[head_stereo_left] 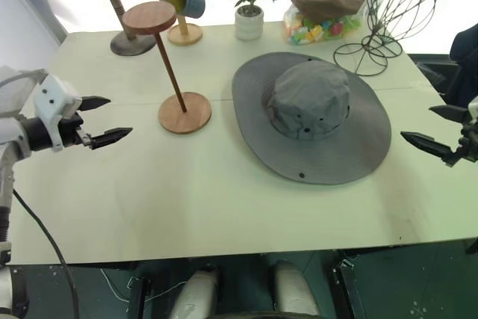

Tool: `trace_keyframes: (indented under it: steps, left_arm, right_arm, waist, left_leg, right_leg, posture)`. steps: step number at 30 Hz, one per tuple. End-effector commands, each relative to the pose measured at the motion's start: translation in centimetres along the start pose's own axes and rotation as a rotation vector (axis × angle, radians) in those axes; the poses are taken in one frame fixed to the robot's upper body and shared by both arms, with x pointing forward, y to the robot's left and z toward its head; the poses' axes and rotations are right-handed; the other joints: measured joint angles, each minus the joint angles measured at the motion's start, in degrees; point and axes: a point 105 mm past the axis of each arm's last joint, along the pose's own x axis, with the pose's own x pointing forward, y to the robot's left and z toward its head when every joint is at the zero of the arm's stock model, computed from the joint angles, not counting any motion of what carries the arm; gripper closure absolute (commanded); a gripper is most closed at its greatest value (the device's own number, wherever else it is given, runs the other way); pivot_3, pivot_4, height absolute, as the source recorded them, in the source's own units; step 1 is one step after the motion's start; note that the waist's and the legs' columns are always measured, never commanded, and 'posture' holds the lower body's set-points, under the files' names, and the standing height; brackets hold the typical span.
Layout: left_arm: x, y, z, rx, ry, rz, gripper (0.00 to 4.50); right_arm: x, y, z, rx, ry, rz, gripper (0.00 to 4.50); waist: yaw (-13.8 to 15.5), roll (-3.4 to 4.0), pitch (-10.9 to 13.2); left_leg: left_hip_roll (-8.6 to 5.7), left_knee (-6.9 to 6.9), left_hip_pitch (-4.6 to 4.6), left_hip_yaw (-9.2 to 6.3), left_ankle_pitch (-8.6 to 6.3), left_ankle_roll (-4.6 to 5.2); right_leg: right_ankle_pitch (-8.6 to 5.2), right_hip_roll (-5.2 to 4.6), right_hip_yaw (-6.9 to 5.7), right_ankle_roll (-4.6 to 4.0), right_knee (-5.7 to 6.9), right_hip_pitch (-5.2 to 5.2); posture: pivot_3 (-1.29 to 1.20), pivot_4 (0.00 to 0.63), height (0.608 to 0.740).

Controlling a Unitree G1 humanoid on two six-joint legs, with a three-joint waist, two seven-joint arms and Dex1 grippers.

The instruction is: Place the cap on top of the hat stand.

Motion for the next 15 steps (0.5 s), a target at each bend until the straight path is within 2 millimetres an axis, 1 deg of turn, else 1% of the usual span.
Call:
trace_keyframes:
  steps: [1,11,14,15]
  left_arm:
    - [-0.3,0.3,0.8,0.048,-0.009,0.022,0.03]
    - [-0.1,0.7,1.1,0.024,-0.016,0.031,0.03]
    - [0.0,0.4,1.4,0.005,-0.026,-0.001,0.03]
    - [0.1,0.4,1.9,0.004,-0.036,-0.013,0.03]
  right_arm:
    - [-0.6,-0.6,1.1,-0.05,-0.018,-0.012,0.0]
    - [-0.7,-0.7,0.9,-0.066,-0.014,-0.026,0.0]
    - [-0.7,-0.8,0.9,-0.054,-0.013,-0.039,0.0]
    - [-0.7,-0.7,0.8,-0.064,0.001,-0.038,0.0]
  waist:
    - [0.0,0.0,0.0]
    - [0.0,0.0,0.0]
    - [0.0,0.0,0.0]
    - [0.0,0.0,0.0]
  left_leg:
    - [0.0,0.0,0.0,0.0,0.0,0.0]
    - [0.0,0.0,0.0,0.01,0.0,0.0]
    - [0.0,0.0,0.0,0.01,0.0,0.0]
    - [0.0,0.0,0.0,0.0,0.0,0.0]
  right_leg:
    - [0.0,0.0,0.0,0.0,0.0,0.0]
    - [0.0,0.0,0.0,0.0,0.0,0.0]
    - [0.0,0.0,0.0,0.0,0.0,0.0]
    - [0.0,0.0,0.0,0.0,0.0,0.0]
  posture:
    - [0.0,0.15,0.74]
    - [0.0,0.15,0.74]
    - [0.0,0.15,0.74]
    - [0.0,0.15,0.74]
